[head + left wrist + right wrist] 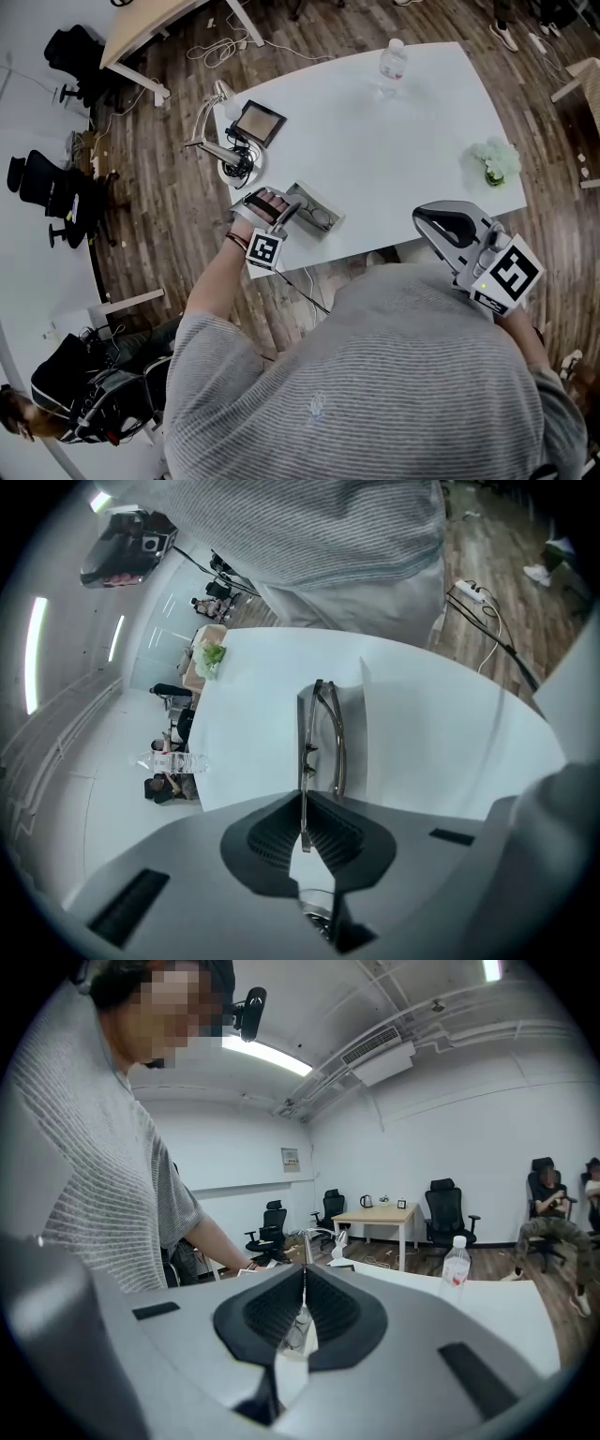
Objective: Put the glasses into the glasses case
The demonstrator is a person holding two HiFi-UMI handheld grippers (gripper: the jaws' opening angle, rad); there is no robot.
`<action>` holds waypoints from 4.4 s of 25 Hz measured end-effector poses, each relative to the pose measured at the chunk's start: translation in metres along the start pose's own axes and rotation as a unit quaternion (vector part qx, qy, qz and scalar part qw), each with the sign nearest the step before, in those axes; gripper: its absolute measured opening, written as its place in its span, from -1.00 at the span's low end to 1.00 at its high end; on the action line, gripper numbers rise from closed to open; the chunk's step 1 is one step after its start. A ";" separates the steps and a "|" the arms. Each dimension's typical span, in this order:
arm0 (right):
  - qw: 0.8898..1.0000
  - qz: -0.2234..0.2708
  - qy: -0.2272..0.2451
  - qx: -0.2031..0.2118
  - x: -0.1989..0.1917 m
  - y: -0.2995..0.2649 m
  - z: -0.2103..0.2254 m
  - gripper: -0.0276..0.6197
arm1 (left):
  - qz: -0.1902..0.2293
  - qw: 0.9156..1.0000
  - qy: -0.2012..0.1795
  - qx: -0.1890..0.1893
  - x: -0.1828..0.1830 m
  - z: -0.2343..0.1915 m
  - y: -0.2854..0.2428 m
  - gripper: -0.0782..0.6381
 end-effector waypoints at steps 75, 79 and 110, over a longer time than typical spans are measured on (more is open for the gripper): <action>0.996 0.033 -0.006 0.083 0.013 -0.005 -0.019 -0.87 | 0.084 0.679 0.690 0.234 0.013 -0.098 0.097 -0.40; 0.995 0.033 -0.004 0.091 0.015 -0.006 -0.027 -0.87 | 0.138 0.616 0.728 0.265 0.025 -0.105 0.126 -0.40; 0.991 0.011 0.003 0.137 0.000 -0.008 -0.041 -0.87 | 0.254 0.510 0.750 0.335 0.174 -0.170 0.225 -0.75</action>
Point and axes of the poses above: the fingertips, and each gripper's own axes: y backward along the fingers, z to its right, x out of its top, the point moved 1 cm from there along y, backward along the fingers, and after that the axes turned 2 degrees about x, right-handed, at the moved point
